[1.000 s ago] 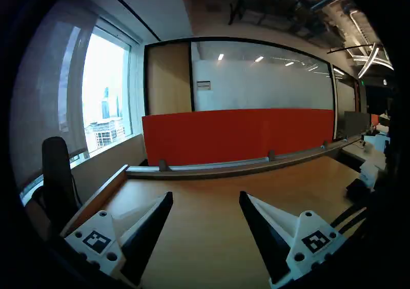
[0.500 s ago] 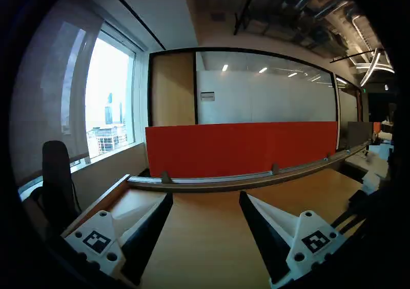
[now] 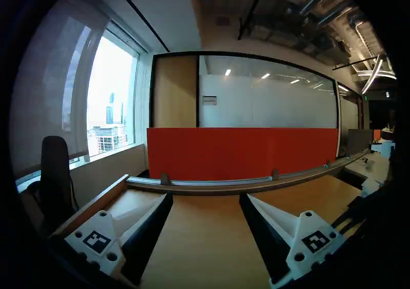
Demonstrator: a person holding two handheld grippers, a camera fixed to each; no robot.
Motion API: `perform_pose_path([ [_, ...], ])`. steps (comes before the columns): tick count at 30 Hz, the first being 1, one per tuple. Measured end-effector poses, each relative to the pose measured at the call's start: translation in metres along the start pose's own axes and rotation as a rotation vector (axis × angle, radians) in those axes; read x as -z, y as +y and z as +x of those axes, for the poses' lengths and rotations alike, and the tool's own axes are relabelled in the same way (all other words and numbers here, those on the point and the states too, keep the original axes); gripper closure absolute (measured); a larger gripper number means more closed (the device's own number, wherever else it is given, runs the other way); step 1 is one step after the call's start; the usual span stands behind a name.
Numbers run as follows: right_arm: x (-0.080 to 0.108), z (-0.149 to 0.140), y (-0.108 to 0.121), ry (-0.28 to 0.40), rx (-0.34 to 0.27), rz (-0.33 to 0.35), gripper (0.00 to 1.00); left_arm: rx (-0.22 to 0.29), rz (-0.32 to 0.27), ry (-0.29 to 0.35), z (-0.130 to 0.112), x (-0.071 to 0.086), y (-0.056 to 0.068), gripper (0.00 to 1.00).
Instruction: Fold towel
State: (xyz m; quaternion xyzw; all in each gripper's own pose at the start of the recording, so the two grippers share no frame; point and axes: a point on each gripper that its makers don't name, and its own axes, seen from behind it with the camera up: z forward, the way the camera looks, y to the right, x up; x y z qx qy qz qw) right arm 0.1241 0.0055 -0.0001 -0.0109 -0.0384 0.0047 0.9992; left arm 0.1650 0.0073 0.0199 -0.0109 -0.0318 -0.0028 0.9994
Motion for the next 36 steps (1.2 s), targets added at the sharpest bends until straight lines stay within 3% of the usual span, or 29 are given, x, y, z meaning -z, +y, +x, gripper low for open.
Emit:
perform_pose_path([
  [18, 0.012, 0.015, 0.008, -0.006, -0.017, -0.046, 0.0, -0.006, 0.014, 0.016, -0.023, 0.004, -0.009, 0.04],
  [36, 0.021, 0.021, 0.002, 0.013, -0.006, -0.051, 0.0, -0.042, 0.01, 0.035, -0.059, 0.008, 0.001, 0.04],
])
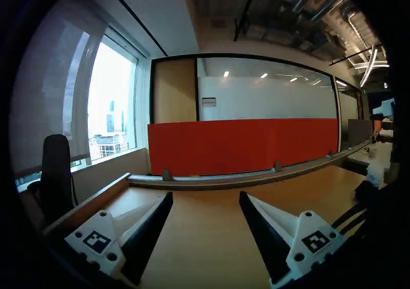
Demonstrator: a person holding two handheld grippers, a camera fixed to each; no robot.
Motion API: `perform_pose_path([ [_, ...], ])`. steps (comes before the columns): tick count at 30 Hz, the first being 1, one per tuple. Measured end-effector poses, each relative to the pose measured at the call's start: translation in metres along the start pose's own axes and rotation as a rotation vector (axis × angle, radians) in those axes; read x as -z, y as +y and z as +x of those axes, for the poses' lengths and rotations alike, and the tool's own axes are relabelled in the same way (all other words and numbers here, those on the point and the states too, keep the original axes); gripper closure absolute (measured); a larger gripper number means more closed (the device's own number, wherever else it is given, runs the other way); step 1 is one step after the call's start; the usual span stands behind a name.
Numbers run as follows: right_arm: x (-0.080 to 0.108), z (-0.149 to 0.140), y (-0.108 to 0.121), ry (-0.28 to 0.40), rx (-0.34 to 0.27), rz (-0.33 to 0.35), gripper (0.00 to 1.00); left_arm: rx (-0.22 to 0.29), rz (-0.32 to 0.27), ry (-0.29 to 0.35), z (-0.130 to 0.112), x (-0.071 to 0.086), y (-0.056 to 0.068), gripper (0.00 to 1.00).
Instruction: Fold towel
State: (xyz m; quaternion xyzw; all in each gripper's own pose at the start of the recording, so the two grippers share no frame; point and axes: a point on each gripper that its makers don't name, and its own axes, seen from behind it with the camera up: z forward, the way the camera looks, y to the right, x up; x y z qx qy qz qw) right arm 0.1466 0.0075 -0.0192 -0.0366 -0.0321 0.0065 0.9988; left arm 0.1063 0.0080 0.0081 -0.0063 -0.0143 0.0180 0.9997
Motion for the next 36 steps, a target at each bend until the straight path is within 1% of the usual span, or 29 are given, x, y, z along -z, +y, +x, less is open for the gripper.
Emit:
perform_pose_path([
  [8, 0.002, -0.014, 0.002, 0.009, -0.002, -0.006, 0.0, 0.004, 0.004, 0.006, -0.023, 0.006, 0.002, 0.04],
  [15, 0.004, -0.026, 0.0, 0.024, 0.004, -0.002, 0.0, 0.004, 0.011, 0.013, -0.05, 0.009, 0.002, 0.04],
  [24, 0.004, -0.042, -0.004, 0.041, 0.011, 0.004, 0.0, 0.014, 0.018, 0.017, -0.086, 0.008, 0.0, 0.04],
  [30, 0.005, -0.052, -0.004, 0.037, 0.024, 0.0, 0.0, 0.024, 0.018, 0.019, -0.101, 0.005, 0.002, 0.04],
  [36, 0.007, -0.057, -0.005, 0.041, 0.027, -0.001, 0.0, 0.018, 0.019, 0.018, -0.113, 0.005, 0.004, 0.04],
])
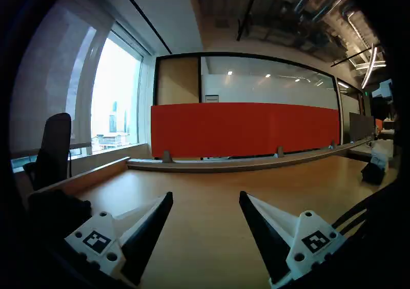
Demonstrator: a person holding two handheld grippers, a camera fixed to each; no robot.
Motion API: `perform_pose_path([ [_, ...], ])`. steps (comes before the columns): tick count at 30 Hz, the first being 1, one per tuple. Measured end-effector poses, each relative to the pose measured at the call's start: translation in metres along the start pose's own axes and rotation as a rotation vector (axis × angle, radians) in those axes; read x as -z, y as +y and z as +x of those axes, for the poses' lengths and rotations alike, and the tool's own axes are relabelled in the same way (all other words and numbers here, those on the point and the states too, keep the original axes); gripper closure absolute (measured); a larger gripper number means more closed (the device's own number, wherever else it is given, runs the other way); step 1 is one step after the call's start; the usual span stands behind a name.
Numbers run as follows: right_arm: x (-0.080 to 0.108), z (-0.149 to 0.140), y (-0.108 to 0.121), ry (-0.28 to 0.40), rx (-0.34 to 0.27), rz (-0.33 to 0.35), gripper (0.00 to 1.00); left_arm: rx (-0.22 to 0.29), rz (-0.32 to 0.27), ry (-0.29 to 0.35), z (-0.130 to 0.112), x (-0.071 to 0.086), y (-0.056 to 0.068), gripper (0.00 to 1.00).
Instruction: Fold towel
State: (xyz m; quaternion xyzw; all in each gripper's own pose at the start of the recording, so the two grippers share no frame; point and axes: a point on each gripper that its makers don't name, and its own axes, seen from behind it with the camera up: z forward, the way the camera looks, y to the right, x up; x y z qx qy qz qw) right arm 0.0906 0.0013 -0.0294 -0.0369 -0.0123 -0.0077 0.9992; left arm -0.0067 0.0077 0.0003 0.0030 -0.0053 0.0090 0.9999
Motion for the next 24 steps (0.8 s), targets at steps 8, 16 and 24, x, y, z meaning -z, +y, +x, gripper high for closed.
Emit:
perform_pose_path([
  [8, 0.001, -0.005, 0.002, -0.005, 0.006, -0.004, 0.0, -0.002, 0.004, -0.005, -0.012, -0.002, 0.001, 0.04],
  [16, 0.001, -0.01, 0.006, -0.004, 0.007, -0.008, 0.0, 0.001, 0.005, -0.005, -0.018, -0.004, 0.0, 0.04],
  [24, 0.001, -0.012, 0.007, -0.007, 0.013, -0.012, 0.0, 0.012, 0.008, 0.007, -0.017, -0.003, -0.002, 0.04],
])
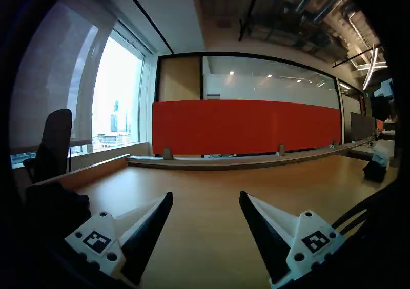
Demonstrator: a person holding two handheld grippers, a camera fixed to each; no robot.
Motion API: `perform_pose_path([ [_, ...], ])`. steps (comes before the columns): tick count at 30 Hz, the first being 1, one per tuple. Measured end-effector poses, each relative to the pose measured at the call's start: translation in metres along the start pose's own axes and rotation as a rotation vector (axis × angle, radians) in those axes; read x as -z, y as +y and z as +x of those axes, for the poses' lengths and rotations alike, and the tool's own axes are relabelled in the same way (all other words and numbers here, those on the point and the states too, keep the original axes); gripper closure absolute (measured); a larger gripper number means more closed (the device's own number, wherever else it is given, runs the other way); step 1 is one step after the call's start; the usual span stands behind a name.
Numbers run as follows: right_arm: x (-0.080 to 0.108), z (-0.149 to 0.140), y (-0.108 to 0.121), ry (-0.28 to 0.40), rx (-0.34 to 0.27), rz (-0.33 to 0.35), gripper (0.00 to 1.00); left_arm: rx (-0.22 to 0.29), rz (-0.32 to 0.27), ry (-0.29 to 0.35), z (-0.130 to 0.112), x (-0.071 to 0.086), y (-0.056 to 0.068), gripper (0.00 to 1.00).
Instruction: Fold towel
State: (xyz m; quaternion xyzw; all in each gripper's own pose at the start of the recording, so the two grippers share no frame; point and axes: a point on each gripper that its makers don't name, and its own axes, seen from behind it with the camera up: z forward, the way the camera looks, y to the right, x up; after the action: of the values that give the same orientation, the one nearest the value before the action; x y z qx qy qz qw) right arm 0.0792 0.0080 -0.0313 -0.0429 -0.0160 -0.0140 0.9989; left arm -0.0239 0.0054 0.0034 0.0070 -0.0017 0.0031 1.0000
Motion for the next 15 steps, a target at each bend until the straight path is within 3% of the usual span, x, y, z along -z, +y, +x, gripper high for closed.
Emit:
perform_pose_path([
  [15, -0.0008, -0.0041, -0.0037, -0.005, 0.0, 0.002, 0.0, 0.001, 0.002, 0.005, 0.0001, 0.0019, -0.0031, 0.04],
])
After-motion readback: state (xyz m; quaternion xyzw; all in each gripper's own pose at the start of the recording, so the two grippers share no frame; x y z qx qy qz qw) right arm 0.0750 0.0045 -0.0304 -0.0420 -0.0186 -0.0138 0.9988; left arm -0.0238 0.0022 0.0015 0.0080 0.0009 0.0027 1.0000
